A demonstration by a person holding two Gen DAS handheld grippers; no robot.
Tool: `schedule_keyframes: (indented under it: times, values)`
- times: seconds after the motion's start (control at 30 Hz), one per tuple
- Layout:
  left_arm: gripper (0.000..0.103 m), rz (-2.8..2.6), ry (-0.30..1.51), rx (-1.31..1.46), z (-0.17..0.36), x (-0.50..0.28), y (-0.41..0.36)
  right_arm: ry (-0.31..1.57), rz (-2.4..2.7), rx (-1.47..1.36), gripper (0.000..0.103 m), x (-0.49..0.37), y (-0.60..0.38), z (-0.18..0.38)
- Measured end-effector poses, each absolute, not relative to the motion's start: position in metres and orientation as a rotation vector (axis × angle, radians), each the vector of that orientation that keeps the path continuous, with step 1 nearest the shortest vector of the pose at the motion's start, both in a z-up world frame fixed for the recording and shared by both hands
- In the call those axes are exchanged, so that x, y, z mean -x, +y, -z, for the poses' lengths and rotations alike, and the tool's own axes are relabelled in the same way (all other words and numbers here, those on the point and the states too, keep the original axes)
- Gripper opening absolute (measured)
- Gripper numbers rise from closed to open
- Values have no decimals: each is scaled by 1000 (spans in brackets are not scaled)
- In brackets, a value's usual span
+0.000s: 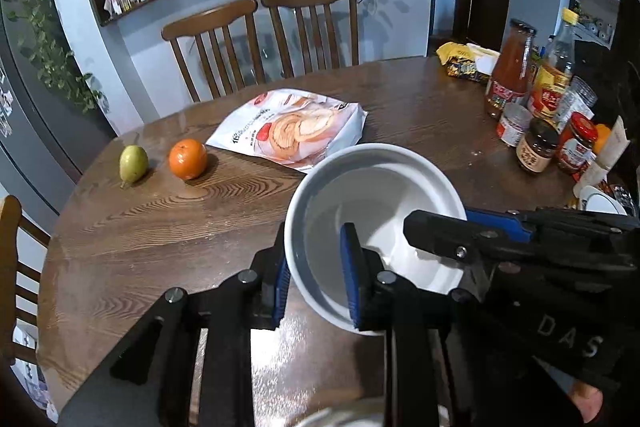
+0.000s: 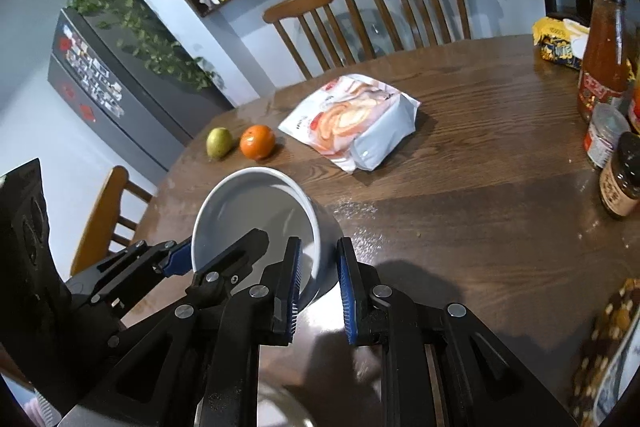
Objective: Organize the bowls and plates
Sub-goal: 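Carry the ramekin over the nested white bowls and lower it inside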
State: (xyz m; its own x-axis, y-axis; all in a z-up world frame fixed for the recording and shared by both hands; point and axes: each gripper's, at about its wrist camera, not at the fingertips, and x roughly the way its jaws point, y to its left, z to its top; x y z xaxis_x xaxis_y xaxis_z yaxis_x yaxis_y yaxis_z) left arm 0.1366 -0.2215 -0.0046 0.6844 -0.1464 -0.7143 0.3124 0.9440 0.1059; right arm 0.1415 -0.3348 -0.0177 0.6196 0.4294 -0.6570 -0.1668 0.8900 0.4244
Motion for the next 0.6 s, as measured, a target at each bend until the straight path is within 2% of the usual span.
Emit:
schedule_keyframes:
  times: [0.6]
  values:
    - [21,279,705,-250,-17,-67,-219,774,-325,-341,20,-68,-329,-4]
